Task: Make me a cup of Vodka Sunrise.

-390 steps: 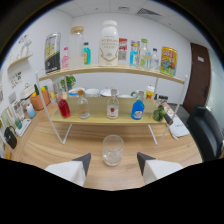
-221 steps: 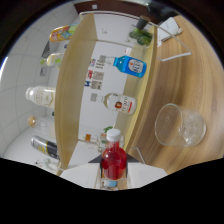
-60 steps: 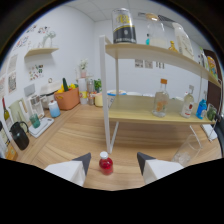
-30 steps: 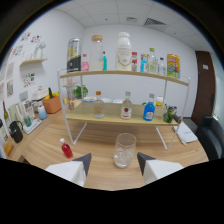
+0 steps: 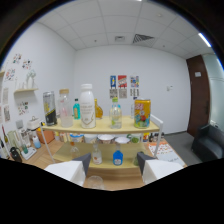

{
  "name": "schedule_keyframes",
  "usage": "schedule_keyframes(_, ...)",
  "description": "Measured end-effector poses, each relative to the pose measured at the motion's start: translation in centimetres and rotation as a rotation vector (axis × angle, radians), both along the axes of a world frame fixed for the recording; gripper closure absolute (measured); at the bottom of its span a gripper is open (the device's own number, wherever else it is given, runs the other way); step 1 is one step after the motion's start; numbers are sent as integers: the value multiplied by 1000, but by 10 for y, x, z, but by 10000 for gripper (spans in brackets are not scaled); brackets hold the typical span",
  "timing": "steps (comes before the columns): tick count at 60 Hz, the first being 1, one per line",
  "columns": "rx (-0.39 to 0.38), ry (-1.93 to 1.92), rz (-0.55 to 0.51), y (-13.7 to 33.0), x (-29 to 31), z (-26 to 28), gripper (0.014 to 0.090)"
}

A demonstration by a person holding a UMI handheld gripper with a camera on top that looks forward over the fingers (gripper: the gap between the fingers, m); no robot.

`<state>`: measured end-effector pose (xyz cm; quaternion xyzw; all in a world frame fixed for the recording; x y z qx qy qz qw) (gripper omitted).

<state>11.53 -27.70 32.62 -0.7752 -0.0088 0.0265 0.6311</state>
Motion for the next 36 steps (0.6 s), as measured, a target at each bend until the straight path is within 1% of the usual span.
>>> schedule_keyframes(5, 55, 18, -15, 27, 26, 41, 184)
schedule_keyframes(12, 106, 30, -25, 69, 57, 76, 190)
schedule_keyframes(21, 108, 3, -26, 122, 85, 85, 208)
schedule_keyframes(25, 89, -13, -21, 144, 91, 75, 219)
schedule_keyframes(27, 69, -21, -12, 151, 91, 70, 241)
schedule_keyframes(32, 57, -20, 8, 162, 90, 66, 304)
schedule_keyframes(36, 43, -9, 26, 169, 89, 61, 401)
